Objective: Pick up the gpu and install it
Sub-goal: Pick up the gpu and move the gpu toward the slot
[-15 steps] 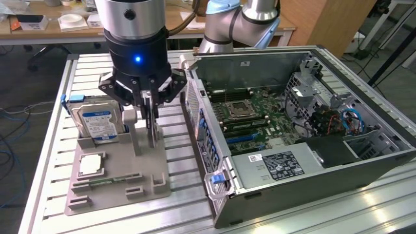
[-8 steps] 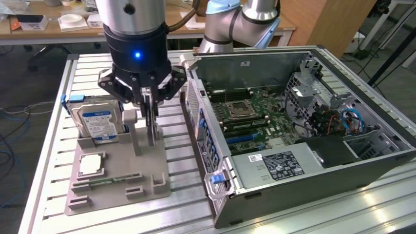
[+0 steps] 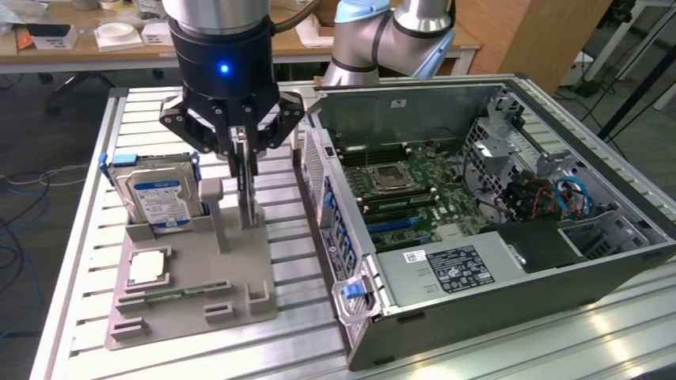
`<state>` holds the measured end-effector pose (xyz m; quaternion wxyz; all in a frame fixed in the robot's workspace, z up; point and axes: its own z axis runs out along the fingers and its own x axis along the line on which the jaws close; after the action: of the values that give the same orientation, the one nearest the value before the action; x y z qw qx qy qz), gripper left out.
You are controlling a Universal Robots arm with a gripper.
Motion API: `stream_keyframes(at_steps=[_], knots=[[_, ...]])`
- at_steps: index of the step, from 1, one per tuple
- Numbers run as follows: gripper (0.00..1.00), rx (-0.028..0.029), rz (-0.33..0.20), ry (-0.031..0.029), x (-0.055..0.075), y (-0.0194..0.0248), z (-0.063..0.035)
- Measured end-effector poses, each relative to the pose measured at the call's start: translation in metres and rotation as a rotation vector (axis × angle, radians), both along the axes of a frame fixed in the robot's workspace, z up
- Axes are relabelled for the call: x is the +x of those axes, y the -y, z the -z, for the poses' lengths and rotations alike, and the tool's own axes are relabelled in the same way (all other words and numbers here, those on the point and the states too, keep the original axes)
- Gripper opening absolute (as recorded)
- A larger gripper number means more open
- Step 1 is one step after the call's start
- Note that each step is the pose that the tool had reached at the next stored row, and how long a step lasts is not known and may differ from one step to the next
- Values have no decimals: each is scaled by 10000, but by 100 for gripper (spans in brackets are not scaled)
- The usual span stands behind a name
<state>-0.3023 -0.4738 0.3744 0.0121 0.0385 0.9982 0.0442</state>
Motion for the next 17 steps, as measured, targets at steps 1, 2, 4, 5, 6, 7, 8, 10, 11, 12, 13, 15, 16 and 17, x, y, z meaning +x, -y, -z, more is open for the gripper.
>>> stream_keyframes(at_steps=[1, 2, 4, 5, 6, 7, 8, 10, 11, 12, 13, 15, 16, 17], knots=[[26, -6, 0, 0, 1, -5, -4], [26, -13, 0, 0, 3, -10, -7], [26, -26, 0, -1, 4, -19, -13], [26, -34, 0, -1, 4, -25, -17], [26, -41, 0, 0, 4, -31, -20], [26, -49, 0, -1, 5, -38, -24], [26, -57, 0, -2, 5, -45, -28], [26, -70, 0, -3, 5, -57, -34], [26, -78, 0, -4, 5, -62, -38], [26, -87, 0, -6, 6, -66, -41], [26, -96, -1, -7, 6, -70, -44], [26, -118, 0, -12, 6, -76, -51], [26, -128, 0, -14, 6, -80, -54], [26, -139, 0, -16, 6, -83, -56]])
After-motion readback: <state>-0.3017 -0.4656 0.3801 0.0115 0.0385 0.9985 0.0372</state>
